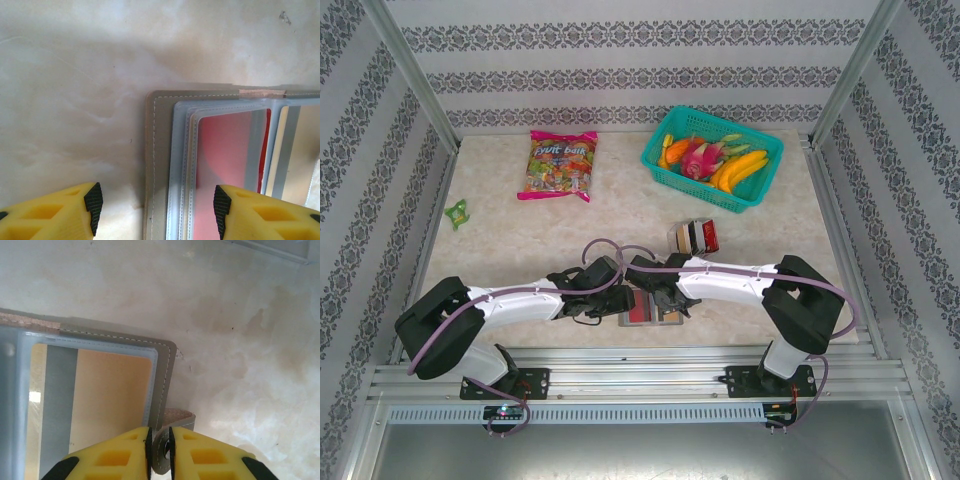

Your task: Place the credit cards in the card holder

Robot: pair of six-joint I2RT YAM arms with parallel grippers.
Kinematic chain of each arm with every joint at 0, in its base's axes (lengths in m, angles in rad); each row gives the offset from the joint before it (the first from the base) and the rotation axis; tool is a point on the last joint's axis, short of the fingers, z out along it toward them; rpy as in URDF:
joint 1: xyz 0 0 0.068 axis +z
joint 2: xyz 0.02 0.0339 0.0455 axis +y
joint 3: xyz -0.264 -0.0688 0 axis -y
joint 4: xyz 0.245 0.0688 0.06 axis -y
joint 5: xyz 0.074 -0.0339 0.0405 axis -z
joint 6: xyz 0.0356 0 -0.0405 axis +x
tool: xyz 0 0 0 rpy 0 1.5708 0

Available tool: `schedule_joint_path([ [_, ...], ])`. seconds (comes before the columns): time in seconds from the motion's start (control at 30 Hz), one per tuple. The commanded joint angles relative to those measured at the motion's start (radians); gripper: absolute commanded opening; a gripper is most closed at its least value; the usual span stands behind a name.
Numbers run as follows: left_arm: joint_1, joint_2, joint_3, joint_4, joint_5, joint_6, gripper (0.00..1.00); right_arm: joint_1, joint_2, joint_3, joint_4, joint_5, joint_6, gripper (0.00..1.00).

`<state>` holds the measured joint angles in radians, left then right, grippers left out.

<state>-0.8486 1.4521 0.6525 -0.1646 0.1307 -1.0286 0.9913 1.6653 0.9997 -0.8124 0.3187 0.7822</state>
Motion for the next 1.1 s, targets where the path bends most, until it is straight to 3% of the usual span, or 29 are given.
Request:
schedule_joint_path([
  [0.0,0.011,-0.016,-0.011,0.012,0.007,-0.008,0.63,0.009,-0.014,0.015,-0.037,0.031,-0.001,0.17],
  [0.17,0.011,-0.01,-0.008,0.013,0.013,-0.009,0.63,0.004,-0.049,0.0,-0.029,0.021,0.002,0.02],
  [0.3,0.013,-0.004,-0.002,0.01,0.015,-0.011,0.64,-0.028,-0.113,-0.042,0.011,-0.023,-0.009,0.0],
  [0.4,0.012,0.002,0.001,0.012,0.02,-0.011,0.64,-0.092,-0.213,-0.126,0.11,-0.135,-0.042,0.0],
  [0.57,0.013,0.022,0.012,0.011,0.036,-0.011,0.66,-0.338,-0.45,-0.389,0.462,-0.567,-0.014,0.0],
  [0.77,0.013,0.035,0.009,0.022,0.048,-0.016,0.67,-0.616,-0.607,-0.522,0.569,-0.902,-0.017,0.0],
  [0.87,0.013,0.04,0.01,0.024,0.053,-0.017,0.68,-0.683,-0.62,-0.535,0.565,-0.991,-0.037,0.0],
  [1.07,0.013,0.045,0.008,0.026,0.06,-0.018,0.68,-0.692,-0.616,-0.546,0.552,-0.981,-0.054,0.0],
])
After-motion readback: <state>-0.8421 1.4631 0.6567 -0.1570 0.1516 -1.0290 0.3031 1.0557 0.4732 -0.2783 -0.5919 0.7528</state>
